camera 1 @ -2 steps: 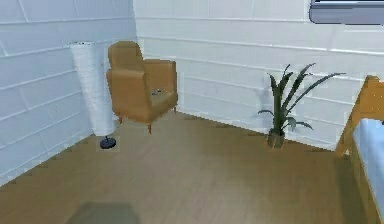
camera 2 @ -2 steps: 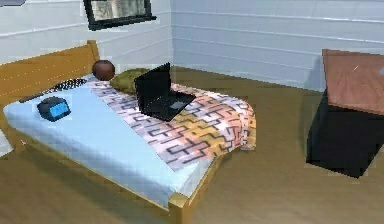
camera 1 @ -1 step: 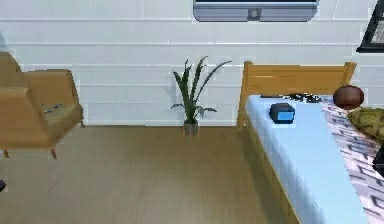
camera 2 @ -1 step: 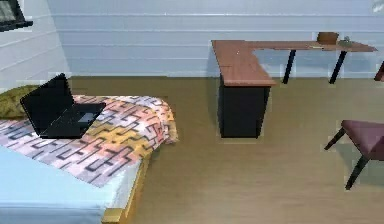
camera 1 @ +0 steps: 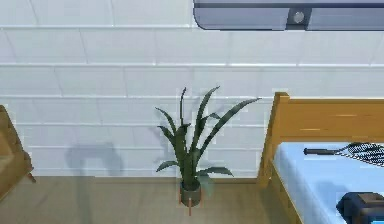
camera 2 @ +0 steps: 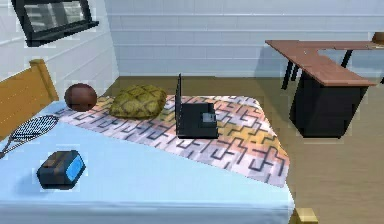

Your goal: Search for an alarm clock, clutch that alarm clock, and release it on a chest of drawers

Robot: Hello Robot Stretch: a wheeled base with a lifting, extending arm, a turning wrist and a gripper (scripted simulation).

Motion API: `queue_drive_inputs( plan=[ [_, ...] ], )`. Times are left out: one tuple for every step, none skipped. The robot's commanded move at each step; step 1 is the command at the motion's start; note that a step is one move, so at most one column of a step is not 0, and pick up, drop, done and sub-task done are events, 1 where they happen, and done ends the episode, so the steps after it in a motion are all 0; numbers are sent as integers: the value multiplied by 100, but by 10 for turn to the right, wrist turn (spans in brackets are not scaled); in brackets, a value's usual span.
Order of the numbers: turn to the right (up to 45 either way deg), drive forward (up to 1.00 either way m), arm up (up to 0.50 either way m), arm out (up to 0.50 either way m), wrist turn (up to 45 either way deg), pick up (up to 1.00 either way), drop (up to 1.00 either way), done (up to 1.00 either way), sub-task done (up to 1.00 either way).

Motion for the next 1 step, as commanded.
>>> queue_drive_inputs(
  plan=[
    [-330,0,0,0,0,0,0,0,0]
  ],
)
